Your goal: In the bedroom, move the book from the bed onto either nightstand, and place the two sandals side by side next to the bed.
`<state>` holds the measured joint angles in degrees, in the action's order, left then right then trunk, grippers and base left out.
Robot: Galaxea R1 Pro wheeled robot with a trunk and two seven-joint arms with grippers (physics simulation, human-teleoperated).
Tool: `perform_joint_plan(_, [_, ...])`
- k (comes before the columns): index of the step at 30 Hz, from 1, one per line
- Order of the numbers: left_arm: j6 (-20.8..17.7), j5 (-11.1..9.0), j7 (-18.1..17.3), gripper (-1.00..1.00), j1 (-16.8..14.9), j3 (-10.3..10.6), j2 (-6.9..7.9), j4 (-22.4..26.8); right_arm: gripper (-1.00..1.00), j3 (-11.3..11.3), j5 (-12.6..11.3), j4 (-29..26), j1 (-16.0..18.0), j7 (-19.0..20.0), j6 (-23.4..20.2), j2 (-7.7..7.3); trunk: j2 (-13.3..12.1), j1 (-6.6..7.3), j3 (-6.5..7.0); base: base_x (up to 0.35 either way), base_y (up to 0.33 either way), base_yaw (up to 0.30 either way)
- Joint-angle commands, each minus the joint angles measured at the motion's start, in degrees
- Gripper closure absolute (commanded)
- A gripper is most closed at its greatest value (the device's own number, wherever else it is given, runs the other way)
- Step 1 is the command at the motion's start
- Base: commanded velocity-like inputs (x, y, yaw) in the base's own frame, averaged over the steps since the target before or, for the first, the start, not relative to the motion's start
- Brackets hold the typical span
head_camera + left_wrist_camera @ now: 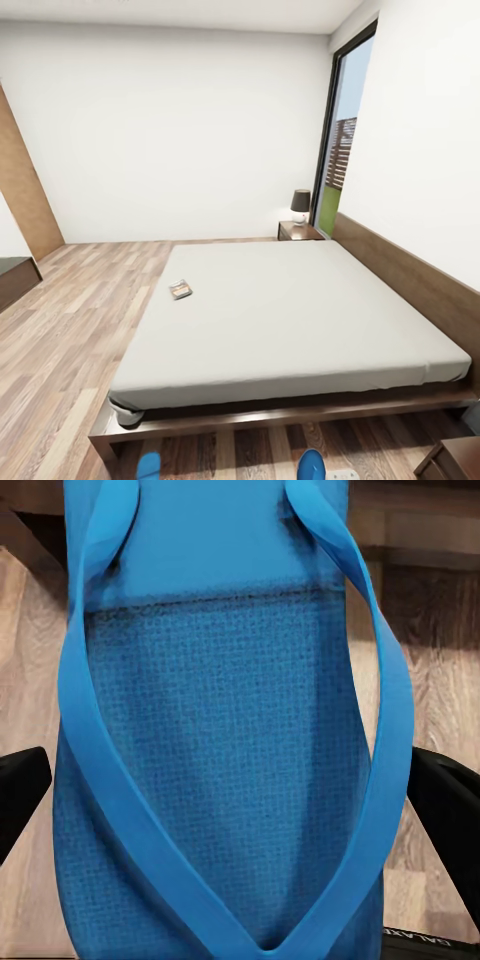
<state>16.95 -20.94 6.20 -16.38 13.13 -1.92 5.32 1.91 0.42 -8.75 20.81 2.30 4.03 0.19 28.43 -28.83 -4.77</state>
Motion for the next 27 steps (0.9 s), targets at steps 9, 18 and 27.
perform_joint_plan(9, [0.2,-0.3,0.3,1.0,-0.1,0.5,-0.01,0.0,1.0,0.2,0.0,0.0,0.0,0.1,0.2,-0.02,0.1,-0.02,-0.11,-0.001,-0.02,0.073])
perform_joint_plan(18, [0.2,-0.4,0.3,1.0,-0.1,0.5,0.05,0.0,1.0,0.1,0.0,0.0,0.0,0.1,0.2,-0.03,0.1,-0.02,-0.11,-0.015,-0.079,0.165])
perform_joint_plan(27, [0.0,-0.3,0.3,1.0,-0.1,2.4,0.07,0.0,1.0,0.1,0.0,0.0,0.0,0.1,0.2,-0.1,0.1,-0.02,-0.11,-0.002,-0.009,0.019])
